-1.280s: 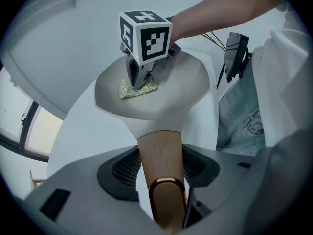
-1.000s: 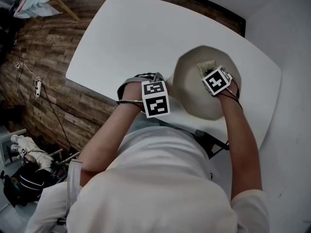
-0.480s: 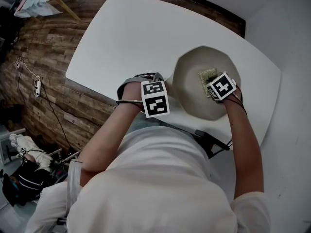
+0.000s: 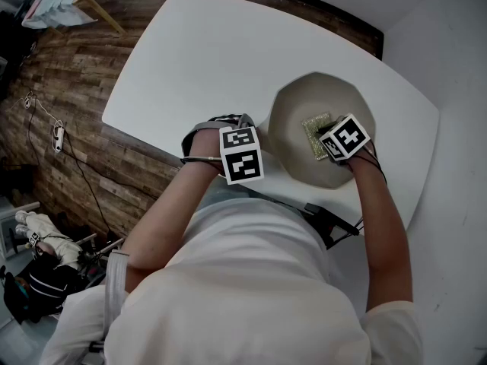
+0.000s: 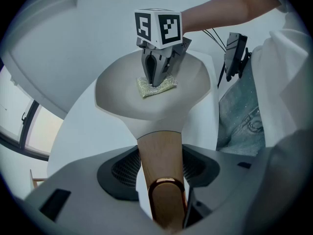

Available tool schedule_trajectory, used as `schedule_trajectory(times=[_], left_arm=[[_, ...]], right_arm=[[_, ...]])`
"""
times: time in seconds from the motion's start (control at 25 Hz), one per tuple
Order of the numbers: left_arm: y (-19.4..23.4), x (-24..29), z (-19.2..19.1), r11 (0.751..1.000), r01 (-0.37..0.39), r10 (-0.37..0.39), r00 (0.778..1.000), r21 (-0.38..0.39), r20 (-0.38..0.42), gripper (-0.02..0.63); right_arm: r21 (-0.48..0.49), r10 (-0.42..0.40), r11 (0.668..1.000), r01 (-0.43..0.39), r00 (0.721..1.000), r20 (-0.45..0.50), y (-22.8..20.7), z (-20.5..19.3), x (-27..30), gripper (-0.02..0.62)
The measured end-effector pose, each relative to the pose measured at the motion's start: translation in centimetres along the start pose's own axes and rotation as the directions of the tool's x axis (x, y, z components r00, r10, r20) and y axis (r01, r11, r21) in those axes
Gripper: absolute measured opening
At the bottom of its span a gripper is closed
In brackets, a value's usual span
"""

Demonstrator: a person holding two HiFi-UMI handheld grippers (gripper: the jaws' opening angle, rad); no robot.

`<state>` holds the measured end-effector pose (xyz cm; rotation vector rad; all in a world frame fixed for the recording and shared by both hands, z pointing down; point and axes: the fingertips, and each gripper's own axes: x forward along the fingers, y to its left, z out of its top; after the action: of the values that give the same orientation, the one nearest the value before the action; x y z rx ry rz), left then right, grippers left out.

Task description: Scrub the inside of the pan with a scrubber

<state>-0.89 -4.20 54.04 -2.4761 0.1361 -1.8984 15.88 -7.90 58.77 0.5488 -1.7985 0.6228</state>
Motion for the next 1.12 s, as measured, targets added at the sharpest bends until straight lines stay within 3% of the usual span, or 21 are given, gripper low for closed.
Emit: schedule_trajectory(times=[0.64,1.12], left_arm=[[0.0,0.0,0.0,1.000,0.000,0.000,1.000,0.005,-0.004,0.242],[-0.1,0.0,0.1,1.000,-0.001,0.001,1.000,0.008,-0.003,0.242]], right_arm=[[-0.049,0.074,0.996,-0.070,0.992,0.106,2.4,3.4,1.1,0.037],[-0.066,-0.026,0.997,0.040,0.979,0.200,0.9,6.1,1.7,0.037]])
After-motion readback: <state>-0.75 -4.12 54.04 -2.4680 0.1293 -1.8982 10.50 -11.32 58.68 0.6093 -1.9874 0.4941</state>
